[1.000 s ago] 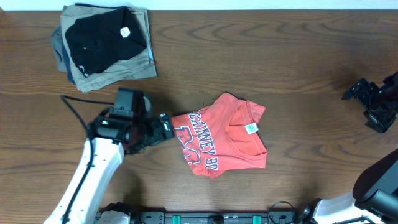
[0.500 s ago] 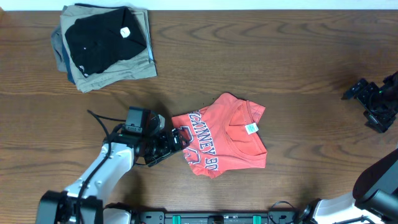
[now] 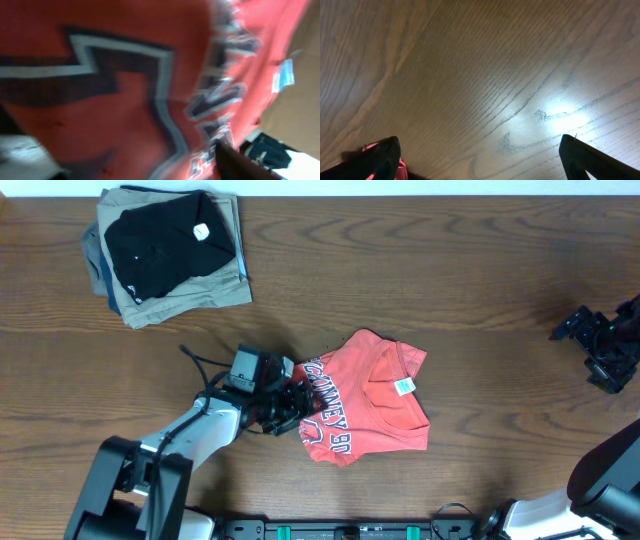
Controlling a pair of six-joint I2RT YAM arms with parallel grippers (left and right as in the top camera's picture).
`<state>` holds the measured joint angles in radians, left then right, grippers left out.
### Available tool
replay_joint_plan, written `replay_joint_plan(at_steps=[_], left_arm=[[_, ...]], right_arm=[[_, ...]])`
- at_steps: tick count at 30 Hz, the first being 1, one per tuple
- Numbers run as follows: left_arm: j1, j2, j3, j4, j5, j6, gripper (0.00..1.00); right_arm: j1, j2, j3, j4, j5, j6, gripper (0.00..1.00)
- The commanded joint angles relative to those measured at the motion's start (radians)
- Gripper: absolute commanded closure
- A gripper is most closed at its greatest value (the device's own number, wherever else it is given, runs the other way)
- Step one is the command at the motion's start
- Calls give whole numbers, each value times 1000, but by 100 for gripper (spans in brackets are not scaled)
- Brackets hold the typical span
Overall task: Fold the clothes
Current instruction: 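Move the left gripper to the folded red shirt's left edge and grasp it, then lift the red shirt with the left gripper and carry it to the clothes stack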
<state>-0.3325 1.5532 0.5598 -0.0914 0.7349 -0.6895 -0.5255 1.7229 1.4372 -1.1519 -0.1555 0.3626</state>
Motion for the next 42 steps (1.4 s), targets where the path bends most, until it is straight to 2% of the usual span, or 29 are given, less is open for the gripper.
replay_joint_plan(at_steps=[1, 2, 5, 10, 17, 21, 24, 29, 33, 42], left_arm=[[-14, 48, -44, -26, -118, -21, 55], [-14, 48, -43, -26, -120, -20, 63], [-14, 48, -36, -27, -122, -19, 95], [-14, 48, 24, -90, -173, 28, 94], [-10, 48, 303, -429, -413, 310, 94], [-10, 48, 453, -503, -562, 451, 94], [-10, 48, 525, -483, -708, 517, 94], [-10, 48, 598, -386, -834, 661, 94], [7, 48, 602, -278, -932, 668, 94], [106, 48, 602, -1, -1015, 668, 94]], right_arm=[[-8, -18, 12, 0, 10, -1, 1], [-8, -18, 12, 0, 10, -1, 1], [-8, -18, 12, 0, 10, -1, 1], [-8, -18, 12, 0, 10, -1, 1], [-8, -18, 12, 0, 10, -1, 1], [-8, -18, 11, 0, 10, -1, 1], [-8, -18, 12, 0, 10, -1, 1], [-8, -18, 12, 0, 10, -1, 1], [-8, -18, 12, 0, 10, -1, 1], [-8, -18, 12, 0, 10, -1, 1]])
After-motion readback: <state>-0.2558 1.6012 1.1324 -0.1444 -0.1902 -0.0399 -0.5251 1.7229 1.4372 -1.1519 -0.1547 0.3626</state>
